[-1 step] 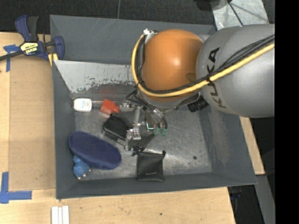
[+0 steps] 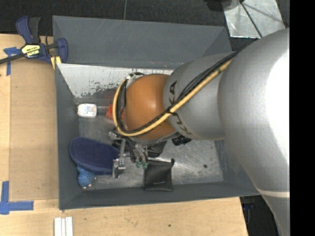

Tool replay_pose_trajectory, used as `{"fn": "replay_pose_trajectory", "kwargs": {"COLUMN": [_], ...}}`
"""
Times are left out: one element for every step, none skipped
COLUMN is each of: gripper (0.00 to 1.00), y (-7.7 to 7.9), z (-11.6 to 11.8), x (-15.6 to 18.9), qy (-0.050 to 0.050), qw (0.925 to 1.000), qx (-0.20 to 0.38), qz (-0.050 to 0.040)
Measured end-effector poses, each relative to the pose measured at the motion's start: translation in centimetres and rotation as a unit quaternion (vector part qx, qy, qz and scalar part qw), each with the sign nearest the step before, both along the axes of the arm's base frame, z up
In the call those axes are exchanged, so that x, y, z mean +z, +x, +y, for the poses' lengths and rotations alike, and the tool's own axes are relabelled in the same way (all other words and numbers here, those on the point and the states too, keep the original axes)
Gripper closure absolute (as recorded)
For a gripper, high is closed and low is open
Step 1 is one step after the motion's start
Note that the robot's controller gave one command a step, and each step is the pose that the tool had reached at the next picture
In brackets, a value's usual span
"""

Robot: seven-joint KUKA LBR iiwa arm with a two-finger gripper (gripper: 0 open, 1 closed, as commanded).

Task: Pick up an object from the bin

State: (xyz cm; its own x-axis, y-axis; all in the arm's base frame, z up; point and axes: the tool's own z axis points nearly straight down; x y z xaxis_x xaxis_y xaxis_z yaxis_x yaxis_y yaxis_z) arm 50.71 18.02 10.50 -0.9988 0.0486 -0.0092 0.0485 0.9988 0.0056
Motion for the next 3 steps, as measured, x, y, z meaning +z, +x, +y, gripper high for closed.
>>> {"fn": "replay_pose_trajectory", "kwargs": {"gripper": [0.00,0.00,0.00], "y": [2.2,2.6,5.4], "z": [2.0,5.4,4.5], "x": [-0.5,-0.4,-3.1], "qy": [-0.002,-0.002,0.000], "qw": [0.9941,0.9995,0.9916], "qx": [-0.108,-0.031,-0.129], "qz": [0.0040,0.0023,0.0042]}}
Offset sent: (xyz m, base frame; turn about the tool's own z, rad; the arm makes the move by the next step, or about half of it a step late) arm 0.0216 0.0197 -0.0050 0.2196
